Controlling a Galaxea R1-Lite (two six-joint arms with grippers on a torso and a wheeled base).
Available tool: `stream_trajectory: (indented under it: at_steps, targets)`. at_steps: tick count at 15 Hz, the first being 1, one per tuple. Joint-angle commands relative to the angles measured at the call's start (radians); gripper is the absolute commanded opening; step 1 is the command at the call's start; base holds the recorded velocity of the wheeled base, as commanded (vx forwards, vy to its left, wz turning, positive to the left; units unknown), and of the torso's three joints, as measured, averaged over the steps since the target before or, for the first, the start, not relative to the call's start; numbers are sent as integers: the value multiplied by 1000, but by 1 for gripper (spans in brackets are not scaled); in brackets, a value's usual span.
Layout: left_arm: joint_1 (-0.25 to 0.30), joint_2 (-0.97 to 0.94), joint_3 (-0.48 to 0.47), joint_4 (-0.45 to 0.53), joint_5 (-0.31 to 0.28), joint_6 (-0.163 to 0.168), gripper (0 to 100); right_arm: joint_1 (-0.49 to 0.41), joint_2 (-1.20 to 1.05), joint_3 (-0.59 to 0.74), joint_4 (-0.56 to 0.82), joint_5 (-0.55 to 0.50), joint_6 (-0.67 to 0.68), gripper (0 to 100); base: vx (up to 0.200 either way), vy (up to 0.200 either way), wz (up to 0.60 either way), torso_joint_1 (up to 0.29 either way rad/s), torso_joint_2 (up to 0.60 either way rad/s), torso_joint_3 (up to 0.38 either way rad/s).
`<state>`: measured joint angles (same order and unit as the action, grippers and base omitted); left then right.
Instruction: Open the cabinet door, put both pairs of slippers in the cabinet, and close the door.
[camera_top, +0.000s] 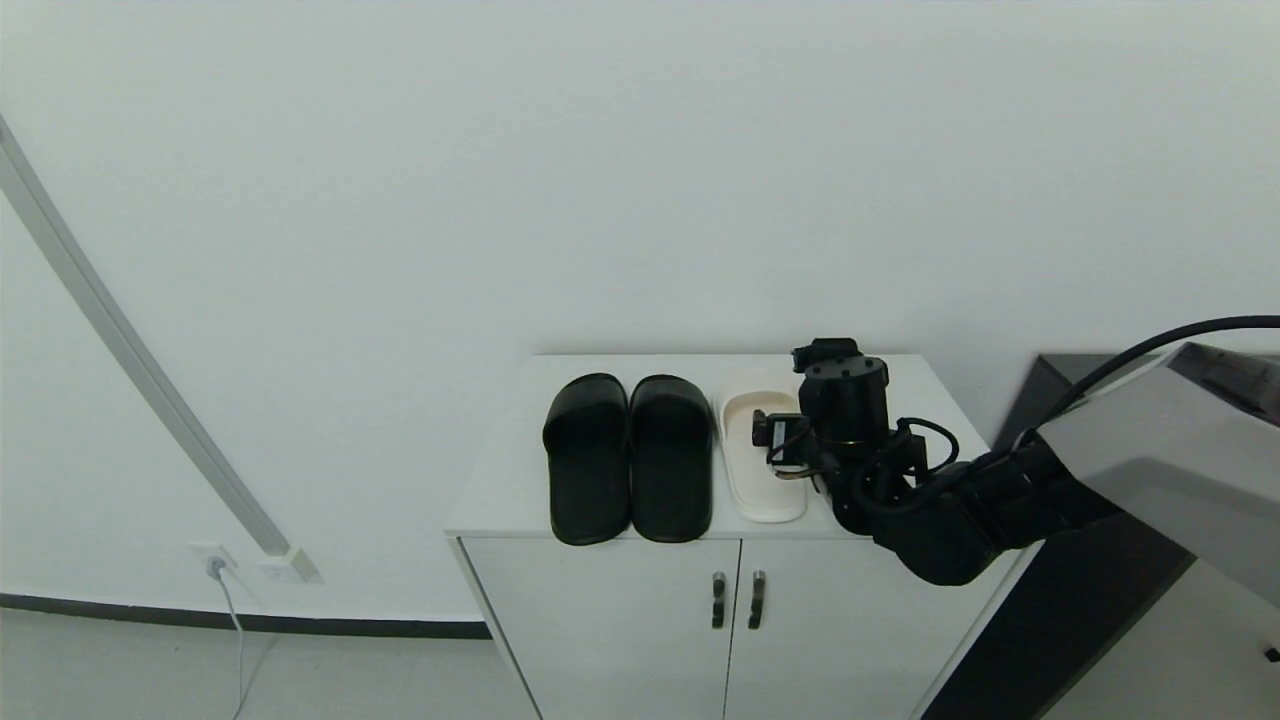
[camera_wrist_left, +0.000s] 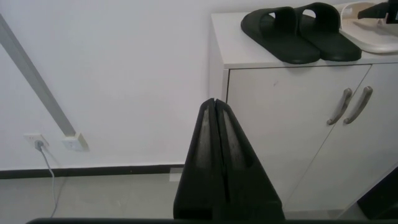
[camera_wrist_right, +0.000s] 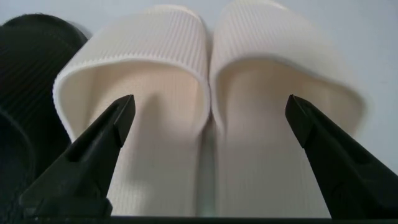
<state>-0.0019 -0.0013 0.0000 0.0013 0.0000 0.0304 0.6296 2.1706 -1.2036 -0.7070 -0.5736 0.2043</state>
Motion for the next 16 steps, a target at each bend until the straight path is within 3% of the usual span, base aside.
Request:
stream_trajectory:
  at_steps: [1, 9, 10, 16]
  targets:
    - [0, 1, 0, -1, 0, 0, 0, -8, 28, -28, 0, 20, -6, 100, 0, 0, 0, 0, 0, 0]
    - [0, 1, 0, 0, 0, 0, 0, -41, 69, -99, -5, 40, -34, 100, 0, 0, 0, 0, 0, 0]
    - [0, 1, 0, -1, 0, 0, 0, -41, 71, -105, -5, 40, -34, 0, 0, 0, 0, 0, 0, 0]
    - [0, 1, 0, -1, 0, 0, 0, -41, 75, -108, -5, 35, -36, 0, 0, 0, 0, 0, 0, 0]
